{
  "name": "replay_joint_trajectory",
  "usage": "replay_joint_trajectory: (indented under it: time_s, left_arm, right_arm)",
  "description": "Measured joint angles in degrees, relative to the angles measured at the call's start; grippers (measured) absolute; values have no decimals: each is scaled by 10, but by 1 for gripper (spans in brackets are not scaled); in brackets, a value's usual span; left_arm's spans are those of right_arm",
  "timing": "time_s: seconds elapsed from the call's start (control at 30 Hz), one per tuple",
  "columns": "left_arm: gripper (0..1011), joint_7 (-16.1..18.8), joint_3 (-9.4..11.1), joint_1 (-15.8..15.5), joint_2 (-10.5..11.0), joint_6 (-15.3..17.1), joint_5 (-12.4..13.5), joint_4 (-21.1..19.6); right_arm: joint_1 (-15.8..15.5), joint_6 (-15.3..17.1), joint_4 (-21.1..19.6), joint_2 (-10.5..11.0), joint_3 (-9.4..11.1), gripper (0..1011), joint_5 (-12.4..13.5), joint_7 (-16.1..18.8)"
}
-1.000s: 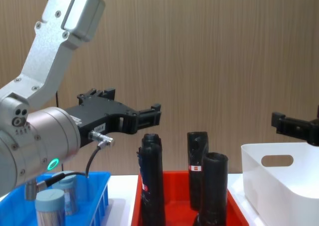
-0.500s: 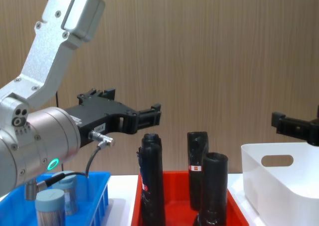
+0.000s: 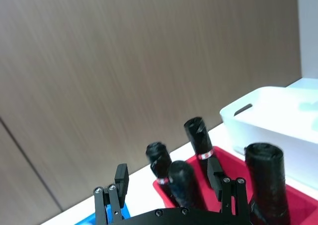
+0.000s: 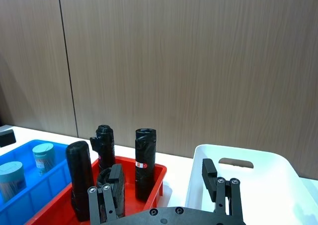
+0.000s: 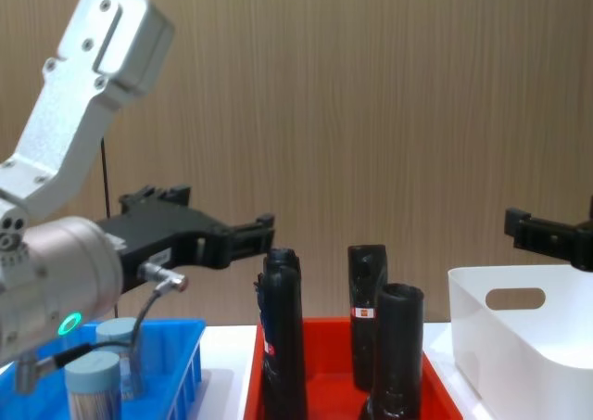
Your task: Pick the cotton swabs from the blue box and place them into the white box.
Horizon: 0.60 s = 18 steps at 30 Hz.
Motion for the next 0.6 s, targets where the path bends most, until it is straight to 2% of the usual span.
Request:
replay_joint_trajectory:
  time_s: [0.23, 0.6]
  left_arm:
    - [1004, 30, -8, 20, 15, 23, -19, -16]
    - [1004, 90, -25, 49, 36, 59, -67, -40]
  right_arm:
    - [0, 0, 0, 0, 0, 1002, 0, 0]
    - [0, 0, 0, 0, 0, 1002, 0, 0]
